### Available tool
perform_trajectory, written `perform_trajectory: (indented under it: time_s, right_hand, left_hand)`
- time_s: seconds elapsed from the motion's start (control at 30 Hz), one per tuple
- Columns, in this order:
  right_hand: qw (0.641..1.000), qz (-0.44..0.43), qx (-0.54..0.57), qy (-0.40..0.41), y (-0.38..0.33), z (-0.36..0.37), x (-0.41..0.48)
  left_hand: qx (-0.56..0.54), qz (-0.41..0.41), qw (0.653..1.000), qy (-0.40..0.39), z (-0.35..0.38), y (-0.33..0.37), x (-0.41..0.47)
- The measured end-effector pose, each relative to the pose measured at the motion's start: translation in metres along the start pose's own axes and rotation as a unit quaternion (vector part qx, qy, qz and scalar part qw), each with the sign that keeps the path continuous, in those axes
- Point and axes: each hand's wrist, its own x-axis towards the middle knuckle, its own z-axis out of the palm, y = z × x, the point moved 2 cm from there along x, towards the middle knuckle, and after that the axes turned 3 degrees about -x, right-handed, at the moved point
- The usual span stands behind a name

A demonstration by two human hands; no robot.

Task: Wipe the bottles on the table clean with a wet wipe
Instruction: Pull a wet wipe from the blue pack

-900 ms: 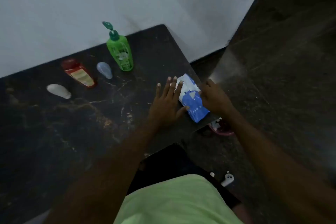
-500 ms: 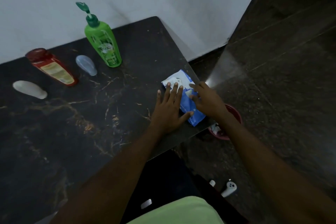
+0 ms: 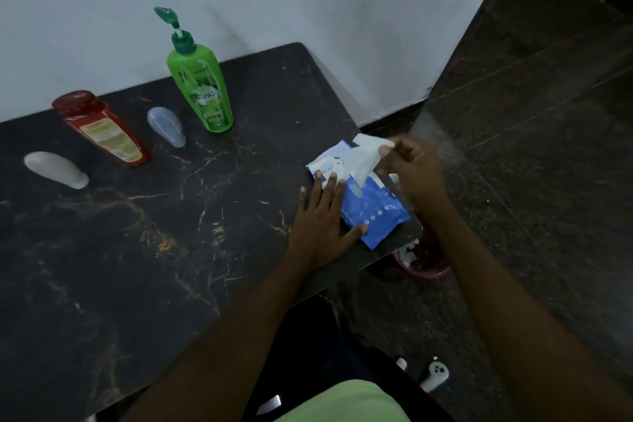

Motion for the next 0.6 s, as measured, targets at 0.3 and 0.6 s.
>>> perform_trajectory:
  time_s: [0.3, 0.6]
  right_hand:
    - [0.996, 0.008, 0.076, -0.049, -0.021, 0.035, 0.007]
    - [0.986, -0.077, 0.1, -0.11, -0.039, 0.119, 0.016]
  left_hand:
    - [-0.153, 0.006, 0.983, 0.105, -0.048, -0.019, 0.001]
    - [-0.359, -0.02, 0.903, 0.238, -0.111, -0.079, -0.009]
